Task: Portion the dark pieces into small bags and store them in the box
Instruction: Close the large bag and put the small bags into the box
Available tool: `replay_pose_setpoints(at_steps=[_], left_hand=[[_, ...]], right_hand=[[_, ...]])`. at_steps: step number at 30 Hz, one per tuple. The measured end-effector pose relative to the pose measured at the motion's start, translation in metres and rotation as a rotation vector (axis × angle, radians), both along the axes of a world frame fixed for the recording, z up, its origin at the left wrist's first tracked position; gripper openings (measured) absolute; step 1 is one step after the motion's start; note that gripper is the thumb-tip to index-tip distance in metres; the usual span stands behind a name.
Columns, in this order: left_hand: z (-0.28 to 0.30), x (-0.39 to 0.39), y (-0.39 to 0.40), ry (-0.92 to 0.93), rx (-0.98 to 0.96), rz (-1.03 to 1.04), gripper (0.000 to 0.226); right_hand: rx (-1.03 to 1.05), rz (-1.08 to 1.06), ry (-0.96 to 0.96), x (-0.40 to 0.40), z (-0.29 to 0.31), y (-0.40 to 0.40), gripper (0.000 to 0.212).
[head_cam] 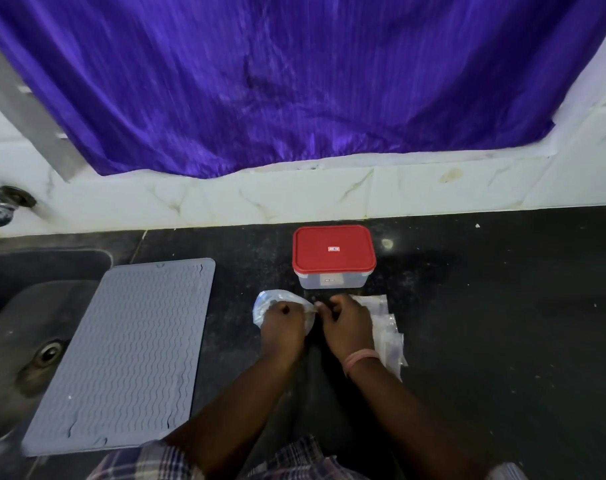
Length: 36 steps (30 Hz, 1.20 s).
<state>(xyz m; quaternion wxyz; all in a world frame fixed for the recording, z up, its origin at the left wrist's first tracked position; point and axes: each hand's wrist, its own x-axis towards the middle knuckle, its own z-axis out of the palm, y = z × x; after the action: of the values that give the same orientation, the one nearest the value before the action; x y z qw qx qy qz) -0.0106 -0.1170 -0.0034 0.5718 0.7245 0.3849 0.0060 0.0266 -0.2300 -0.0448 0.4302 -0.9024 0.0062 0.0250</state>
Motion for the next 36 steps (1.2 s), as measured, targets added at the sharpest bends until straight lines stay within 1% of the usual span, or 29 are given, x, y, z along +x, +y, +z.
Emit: replay_pose_setpoints(at_steps=[2,3,5,7,8,9,11,13,15,16,17,18,20,21,22,23,25,27,29,31,32,35,36], left_hand=[[-0.003,-0.001,0.014,0.016,0.107,0.12,0.027],[-0.004,-0.001,0.019,0.015,0.15,0.166,0.027],[-0.004,0.0,0.029,0.005,0.216,0.229,0.023],[-0.004,0.0,0.036,0.102,0.295,0.228,0.034],[-0.005,-0.001,0.039,0.165,0.295,0.216,0.043],[-0.006,-0.001,0.04,0.199,0.259,0.21,0.051],[-0.016,-0.001,0.044,0.193,0.148,0.21,0.061],[-0.028,-0.001,0.045,0.16,0.051,0.192,0.063],[-0.056,0.004,0.051,0.149,-0.024,0.198,0.065],[-0.057,0.006,0.049,0.139,-0.051,0.192,0.068],[-0.046,0.007,0.045,0.12,-0.089,0.176,0.069],[-0.034,0.009,0.039,0.09,-0.138,0.15,0.063],[-0.011,0.013,0.025,0.059,-0.241,0.095,0.04],[-0.003,0.016,0.017,0.058,-0.271,0.058,0.036],[0.0,0.017,0.01,0.065,-0.277,0.003,0.037],[0.001,0.017,0.003,0.075,-0.271,-0.057,0.042],[-0.002,0.016,-0.007,0.117,-0.244,-0.153,0.062],[-0.01,0.017,-0.013,0.202,-0.149,-0.206,0.079],[-0.037,0.022,-0.011,0.23,-0.066,-0.197,0.086],[-0.054,0.026,-0.004,0.209,-0.059,-0.153,0.082],[-0.054,0.026,-0.001,0.194,-0.075,-0.136,0.073],[-0.026,0.019,0.001,0.176,-0.111,-0.082,0.031],[-0.022,0.017,0.003,0.183,-0.115,-0.071,0.023]], right_hand=[[0.061,0.012,0.134,0.0,0.001,0.011,0.011],[0.074,-0.003,0.146,0.001,0.0,0.014,0.006],[0.11,-0.034,0.117,0.0,0.001,0.017,0.006],[0.248,-0.071,0.105,0.0,0.003,0.013,0.006],[0.337,-0.101,0.098,-0.002,0.005,0.008,0.006],[0.425,-0.142,0.076,-0.003,0.007,0.002,0.007],[0.572,-0.268,0.016,-0.004,0.007,-0.017,0.009],[0.668,-0.431,-0.026,0.001,0.004,-0.042,0.017],[0.736,-0.551,-0.006,0.008,0.002,-0.068,0.02],[0.742,-0.566,0.016,0.011,0.0,-0.078,0.02],[0.721,-0.549,0.022,0.014,-0.002,-0.084,0.018],[0.674,-0.525,0.023,0.016,-0.004,-0.086,0.017],[0.596,-0.498,0.019,0.017,-0.008,-0.079,0.013],[0.575,-0.486,0.013,0.016,-0.009,-0.073,0.011],[0.559,-0.469,0.0,0.016,-0.007,-0.068,0.01],[0.549,-0.456,-0.02,0.015,-0.005,-0.064,0.009],[0.59,-0.487,-0.072,0.019,0.001,-0.065,0.009],[0.663,-0.633,-0.096,0.027,0.005,-0.077,0.008],[0.699,-0.802,-0.097,0.038,0.0,-0.094,0.008],[0.678,-0.912,-0.06,0.043,-0.01,-0.103,0.008],[0.643,-0.928,-0.032,0.044,-0.014,-0.103,0.01],[0.529,-0.864,0.03,0.046,-0.024,-0.093,0.012],[0.508,-0.832,0.057,0.046,-0.027,-0.087,0.01]])
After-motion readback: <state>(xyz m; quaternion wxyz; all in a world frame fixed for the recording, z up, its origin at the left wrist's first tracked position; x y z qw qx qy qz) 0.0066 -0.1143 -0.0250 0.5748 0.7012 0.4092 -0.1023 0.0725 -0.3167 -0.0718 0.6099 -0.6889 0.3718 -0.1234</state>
